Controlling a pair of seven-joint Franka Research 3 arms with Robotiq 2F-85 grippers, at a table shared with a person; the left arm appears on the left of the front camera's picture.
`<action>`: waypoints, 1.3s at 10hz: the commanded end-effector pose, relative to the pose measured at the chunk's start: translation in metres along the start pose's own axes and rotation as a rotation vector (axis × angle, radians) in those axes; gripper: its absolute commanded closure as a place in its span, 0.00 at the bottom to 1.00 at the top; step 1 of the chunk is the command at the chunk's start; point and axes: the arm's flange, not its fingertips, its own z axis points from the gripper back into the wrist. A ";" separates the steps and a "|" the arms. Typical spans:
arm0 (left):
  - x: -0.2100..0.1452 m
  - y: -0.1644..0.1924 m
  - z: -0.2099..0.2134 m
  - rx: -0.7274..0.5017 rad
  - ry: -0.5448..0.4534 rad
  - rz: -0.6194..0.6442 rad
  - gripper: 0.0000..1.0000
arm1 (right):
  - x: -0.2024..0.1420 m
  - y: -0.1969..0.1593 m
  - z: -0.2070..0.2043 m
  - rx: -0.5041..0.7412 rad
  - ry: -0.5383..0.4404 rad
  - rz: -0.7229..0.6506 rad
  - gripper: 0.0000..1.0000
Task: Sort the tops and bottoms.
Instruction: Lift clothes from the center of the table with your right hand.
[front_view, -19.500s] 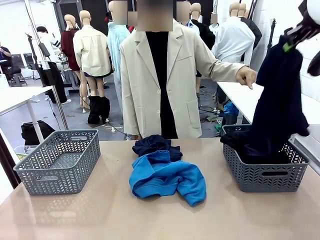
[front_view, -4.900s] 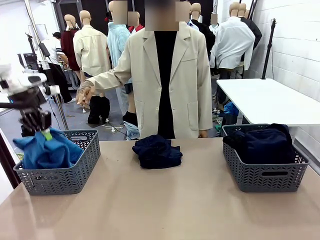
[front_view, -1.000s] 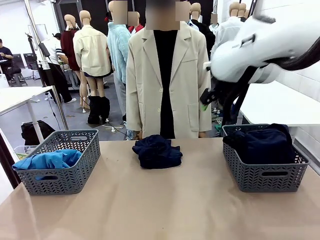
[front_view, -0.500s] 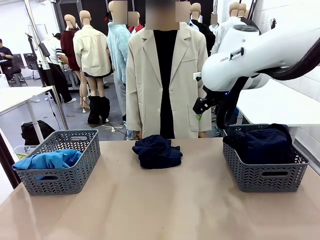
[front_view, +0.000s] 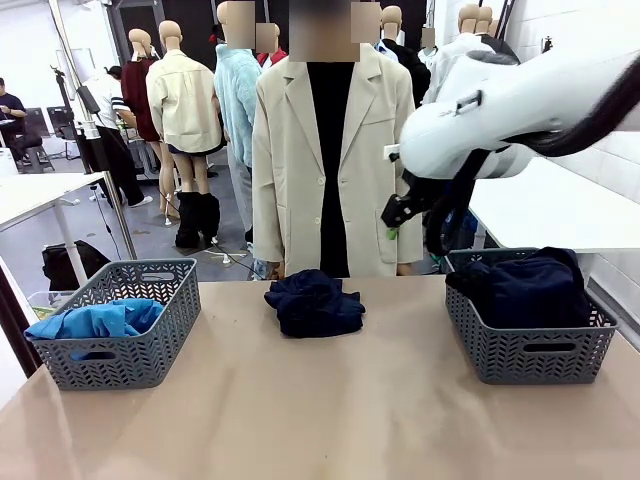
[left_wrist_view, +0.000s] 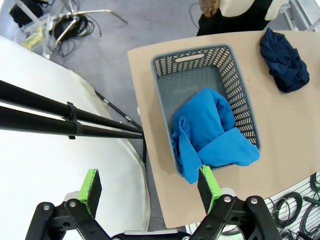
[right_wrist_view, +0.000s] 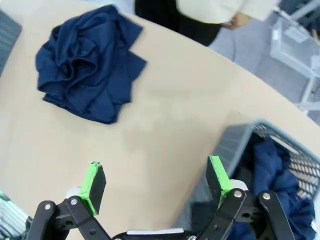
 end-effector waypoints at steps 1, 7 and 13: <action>0.002 0.001 0.002 -0.006 0.008 0.013 0.00 | 0.038 0.013 -0.051 0.150 0.108 0.117 0.00; 0.002 0.001 0.002 -0.006 0.008 0.013 0.00 | 0.043 0.078 -0.153 0.194 0.246 0.215 0.00; 0.002 0.001 0.002 -0.006 0.008 0.013 0.00 | 0.035 0.098 -0.212 0.105 0.272 0.331 0.00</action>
